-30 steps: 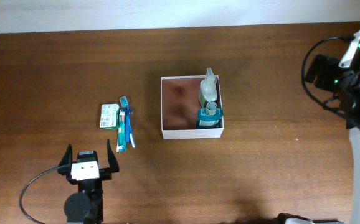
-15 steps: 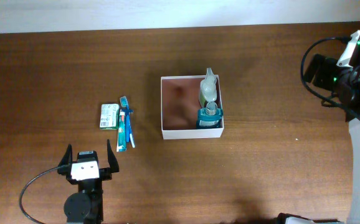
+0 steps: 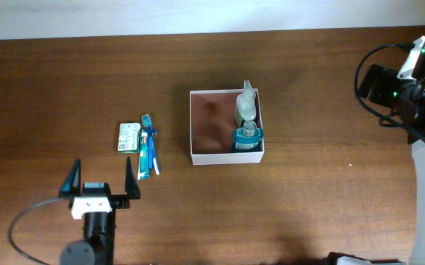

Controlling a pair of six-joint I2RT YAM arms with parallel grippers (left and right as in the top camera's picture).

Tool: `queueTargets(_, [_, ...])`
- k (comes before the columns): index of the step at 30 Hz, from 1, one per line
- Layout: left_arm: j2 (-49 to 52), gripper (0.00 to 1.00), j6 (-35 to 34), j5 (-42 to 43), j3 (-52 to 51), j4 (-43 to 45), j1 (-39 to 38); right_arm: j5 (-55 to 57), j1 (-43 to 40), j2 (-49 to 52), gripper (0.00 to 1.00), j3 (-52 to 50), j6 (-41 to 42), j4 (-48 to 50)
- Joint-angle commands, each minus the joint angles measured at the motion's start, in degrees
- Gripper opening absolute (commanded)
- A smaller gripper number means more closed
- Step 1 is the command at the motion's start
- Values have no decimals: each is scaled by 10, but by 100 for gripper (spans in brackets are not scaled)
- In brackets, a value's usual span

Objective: Pack container
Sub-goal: 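Move the left gripper over the toothbrushes and soap box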

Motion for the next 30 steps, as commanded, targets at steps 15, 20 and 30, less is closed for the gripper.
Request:
queueTargets(15, [588,99,-5,107,592,-466,2,-3,-2,3,99,1,4,2])
queueTargets(20, [664,99,19,104,592,-470,2,-3,-2,3,99,1,4,2])
queueTargets(30, [777,95,-41,-15,592,-477,2,-3,-2,3,99,1,4,2])
